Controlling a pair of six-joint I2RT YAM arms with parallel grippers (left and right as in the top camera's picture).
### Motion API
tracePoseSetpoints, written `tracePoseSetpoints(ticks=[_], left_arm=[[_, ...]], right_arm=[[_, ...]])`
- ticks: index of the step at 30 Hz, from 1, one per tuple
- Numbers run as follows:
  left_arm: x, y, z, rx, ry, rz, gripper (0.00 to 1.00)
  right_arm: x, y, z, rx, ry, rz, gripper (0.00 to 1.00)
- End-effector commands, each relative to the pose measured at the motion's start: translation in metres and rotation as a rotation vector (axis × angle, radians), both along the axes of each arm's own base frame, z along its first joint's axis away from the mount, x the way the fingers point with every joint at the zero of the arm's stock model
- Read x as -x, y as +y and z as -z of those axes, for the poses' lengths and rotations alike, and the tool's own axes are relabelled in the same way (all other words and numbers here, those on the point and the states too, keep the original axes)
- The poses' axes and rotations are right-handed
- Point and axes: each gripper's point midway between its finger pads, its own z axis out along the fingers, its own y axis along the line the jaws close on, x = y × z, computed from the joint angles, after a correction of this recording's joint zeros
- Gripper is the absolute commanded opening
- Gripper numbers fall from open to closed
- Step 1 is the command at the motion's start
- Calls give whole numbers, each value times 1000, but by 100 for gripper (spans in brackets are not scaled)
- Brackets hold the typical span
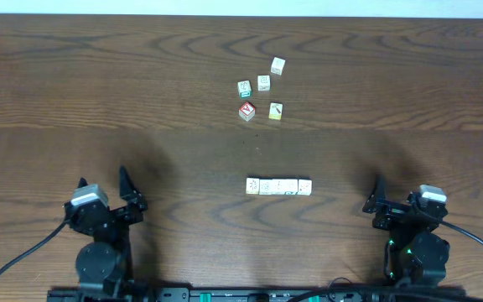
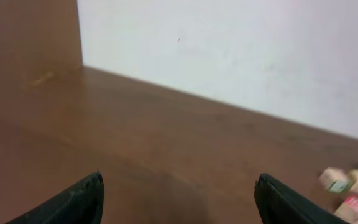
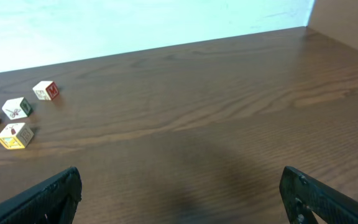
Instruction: Lift 5 blocks
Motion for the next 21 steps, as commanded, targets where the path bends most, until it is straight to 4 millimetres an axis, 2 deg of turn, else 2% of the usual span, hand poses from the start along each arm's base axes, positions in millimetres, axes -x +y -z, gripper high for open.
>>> tracePoseSetpoints(ticks=[1,4,7,21], left_arm=[[-3,2,19,-3,31,-8,78],[-4,6,42,-6,78,-27,78],[-5,10,56,-6,108,-44,78],[-6,8,55,-10,107,-25,78]], right_arm=[[0,-1,1,13,0,-1,99],[0,-1,1,13,0,-1,99],[0,-1,1,13,1,-1,99],[0,-1,1,13,1,-1,99]])
